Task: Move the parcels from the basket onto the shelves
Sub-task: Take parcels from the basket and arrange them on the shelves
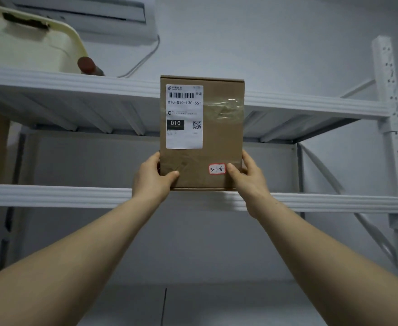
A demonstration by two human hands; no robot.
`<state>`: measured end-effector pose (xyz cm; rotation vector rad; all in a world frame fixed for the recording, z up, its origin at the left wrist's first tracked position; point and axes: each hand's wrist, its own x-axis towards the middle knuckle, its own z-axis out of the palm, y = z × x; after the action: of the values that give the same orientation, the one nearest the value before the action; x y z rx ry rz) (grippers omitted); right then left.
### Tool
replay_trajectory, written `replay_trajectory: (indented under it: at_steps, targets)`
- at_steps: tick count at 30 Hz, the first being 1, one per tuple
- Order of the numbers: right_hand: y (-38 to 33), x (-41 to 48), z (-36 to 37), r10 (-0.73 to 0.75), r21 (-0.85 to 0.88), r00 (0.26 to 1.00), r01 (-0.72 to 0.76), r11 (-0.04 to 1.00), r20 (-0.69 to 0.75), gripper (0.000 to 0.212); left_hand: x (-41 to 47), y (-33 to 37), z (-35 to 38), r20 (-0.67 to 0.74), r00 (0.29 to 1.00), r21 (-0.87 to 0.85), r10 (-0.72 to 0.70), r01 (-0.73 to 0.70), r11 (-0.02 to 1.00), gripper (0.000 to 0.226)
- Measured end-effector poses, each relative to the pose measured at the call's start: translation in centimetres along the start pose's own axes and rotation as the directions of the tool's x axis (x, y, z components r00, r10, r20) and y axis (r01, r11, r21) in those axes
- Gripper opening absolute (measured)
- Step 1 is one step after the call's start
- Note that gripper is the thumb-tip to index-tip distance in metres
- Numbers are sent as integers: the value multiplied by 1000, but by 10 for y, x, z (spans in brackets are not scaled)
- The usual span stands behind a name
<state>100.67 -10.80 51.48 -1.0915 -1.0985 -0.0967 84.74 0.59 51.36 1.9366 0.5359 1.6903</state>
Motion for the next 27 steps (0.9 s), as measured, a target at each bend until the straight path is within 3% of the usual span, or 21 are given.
replay_trajectory:
  at_steps: [5, 9, 15, 21, 27]
  targets:
    - [26, 25, -9, -49, -54, 998, 47, 997, -36, 44, 28, -13, 35, 8, 999, 95, 34, -34, 995, 33]
    - [45, 45, -23, -81, -218, 996, 72, 973, -32, 40, 42, -17, 63, 53, 999, 201, 2, -13, 980, 31]
    - [70, 73, -58, -25, -517, 1000, 23, 856, 4, 41, 45, -22, 103, 168, 983, 267, -71, 24, 963, 54]
    - [87, 92, -78, 42, -542, 990, 39, 839, 135, 52, 52, -24, 120, 220, 968, 416, -122, 20, 909, 69]
    - [95, 108, -97, 118, -614, 965, 52, 787, 232, 57, 61, -23, 137, 214, 963, 471, -165, 46, 881, 43]
